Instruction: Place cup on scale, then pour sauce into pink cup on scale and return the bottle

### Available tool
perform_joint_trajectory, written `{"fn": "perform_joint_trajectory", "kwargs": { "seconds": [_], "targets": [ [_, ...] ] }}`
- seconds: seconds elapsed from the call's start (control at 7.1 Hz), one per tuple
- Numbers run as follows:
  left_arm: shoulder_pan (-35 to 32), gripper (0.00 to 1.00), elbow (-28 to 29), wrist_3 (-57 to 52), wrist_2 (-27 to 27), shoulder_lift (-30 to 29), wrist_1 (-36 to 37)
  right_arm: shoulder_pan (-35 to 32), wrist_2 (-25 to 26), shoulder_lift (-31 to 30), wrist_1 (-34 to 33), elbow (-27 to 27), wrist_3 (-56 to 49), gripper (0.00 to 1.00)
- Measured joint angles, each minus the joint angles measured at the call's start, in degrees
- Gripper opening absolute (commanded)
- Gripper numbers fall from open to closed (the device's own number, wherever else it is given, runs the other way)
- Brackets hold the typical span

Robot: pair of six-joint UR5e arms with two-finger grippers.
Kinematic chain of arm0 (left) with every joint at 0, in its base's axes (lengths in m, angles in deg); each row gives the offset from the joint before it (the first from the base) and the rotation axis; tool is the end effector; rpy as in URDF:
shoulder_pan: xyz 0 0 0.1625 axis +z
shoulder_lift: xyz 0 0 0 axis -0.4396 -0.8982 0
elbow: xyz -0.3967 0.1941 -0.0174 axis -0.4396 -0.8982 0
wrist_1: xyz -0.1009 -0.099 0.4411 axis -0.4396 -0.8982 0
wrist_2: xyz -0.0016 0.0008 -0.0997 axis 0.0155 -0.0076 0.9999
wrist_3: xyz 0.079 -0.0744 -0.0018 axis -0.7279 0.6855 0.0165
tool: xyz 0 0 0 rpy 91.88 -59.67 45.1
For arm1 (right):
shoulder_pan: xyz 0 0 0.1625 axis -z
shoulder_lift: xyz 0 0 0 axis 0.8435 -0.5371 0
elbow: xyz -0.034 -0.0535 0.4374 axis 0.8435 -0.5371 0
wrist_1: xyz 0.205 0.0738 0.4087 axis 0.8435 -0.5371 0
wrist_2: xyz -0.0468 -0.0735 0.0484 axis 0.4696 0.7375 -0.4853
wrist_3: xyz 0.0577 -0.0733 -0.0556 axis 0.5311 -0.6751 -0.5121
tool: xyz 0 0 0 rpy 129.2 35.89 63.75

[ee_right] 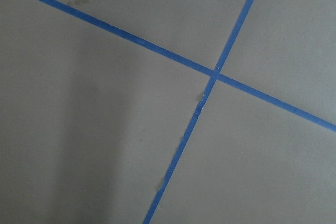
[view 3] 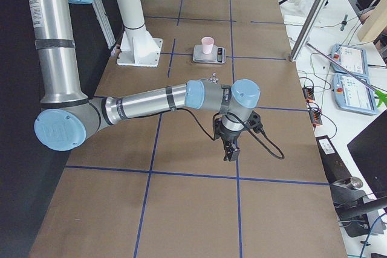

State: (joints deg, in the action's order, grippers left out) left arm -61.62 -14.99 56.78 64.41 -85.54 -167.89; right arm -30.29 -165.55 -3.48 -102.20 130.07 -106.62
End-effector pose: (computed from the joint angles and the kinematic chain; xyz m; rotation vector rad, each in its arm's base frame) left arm -0.0340 -0.4913 0.6418 -0.0032 0.8243 0.0862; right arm 0.0424 -0.5622 0.5891 0.0626 -0.6997 -0.4315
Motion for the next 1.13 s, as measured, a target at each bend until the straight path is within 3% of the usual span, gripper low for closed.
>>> {"fn": "perform_joint_trajectory", "kwargs": {
  "seconds": [0.28,1.13],
  "targets": [
    [-0.07,1.0,-0.23,-0.21,-2.78,0.03,-1.75,0.29,-0.06,-0.4,3.86,-1.05,0.44,1.0],
    [-0.11,1.0,-0.71,-5.6,-4.22,0.43,-1.99,0.35,0.12,1.79,4.72,-6.34,-0.52,1.0]
  ]
}}
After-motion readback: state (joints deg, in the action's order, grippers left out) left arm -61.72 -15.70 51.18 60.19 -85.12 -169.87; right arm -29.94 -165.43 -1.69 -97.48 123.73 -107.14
